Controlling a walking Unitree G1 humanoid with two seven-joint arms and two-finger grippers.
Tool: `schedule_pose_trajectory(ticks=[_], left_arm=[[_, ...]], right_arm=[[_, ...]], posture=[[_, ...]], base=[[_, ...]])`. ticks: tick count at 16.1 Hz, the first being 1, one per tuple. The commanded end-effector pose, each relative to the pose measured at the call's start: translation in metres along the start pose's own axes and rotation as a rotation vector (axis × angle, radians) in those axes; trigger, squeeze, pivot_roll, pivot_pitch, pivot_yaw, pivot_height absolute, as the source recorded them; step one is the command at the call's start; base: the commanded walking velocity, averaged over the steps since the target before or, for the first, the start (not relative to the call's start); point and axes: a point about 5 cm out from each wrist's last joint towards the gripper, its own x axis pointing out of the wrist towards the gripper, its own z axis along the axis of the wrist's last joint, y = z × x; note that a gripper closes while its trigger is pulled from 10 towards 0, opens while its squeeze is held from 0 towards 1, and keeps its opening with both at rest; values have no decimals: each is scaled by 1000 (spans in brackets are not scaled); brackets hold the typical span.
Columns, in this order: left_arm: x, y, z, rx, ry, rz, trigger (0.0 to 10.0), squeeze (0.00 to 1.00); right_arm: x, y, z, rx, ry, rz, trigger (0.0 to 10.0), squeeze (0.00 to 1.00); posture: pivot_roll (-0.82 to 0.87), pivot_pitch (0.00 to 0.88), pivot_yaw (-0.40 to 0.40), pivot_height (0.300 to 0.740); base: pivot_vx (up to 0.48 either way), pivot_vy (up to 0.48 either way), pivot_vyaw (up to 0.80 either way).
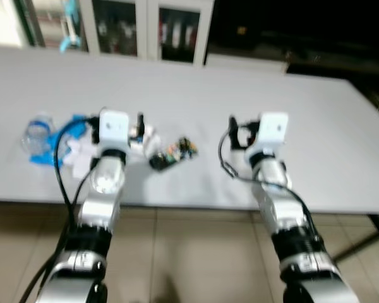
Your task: Picking trash to rubbish bin
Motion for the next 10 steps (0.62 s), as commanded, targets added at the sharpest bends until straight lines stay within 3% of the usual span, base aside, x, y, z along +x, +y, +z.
schedule_pose_trajectory(ticks=[1,5,9,10], left_arm=[[1,-15,6,-13,-13,-51,10000,0],[0,-19,8,-17,-25,-92,10000,0],[0,-27,16,-20,-69,-272,10000,0],[-5,-21,27,-6,-81,-367,10000,0]], right_arm=[[1,-17,4,-4,-13,-47,10000,0],[1,-15,4,-4,-12,-43,10000,0],[1,-15,5,-15,-11,-26,10000,0],[0,-16,5,-27,-7,14,10000,0]], posture=[[5,3,-95,740],[5,5,-94,740],[6,10,-96,740],[7,14,-96,740]], base=[[412,0,0],[85,0,0],[0,0,0],[0,0,0]])
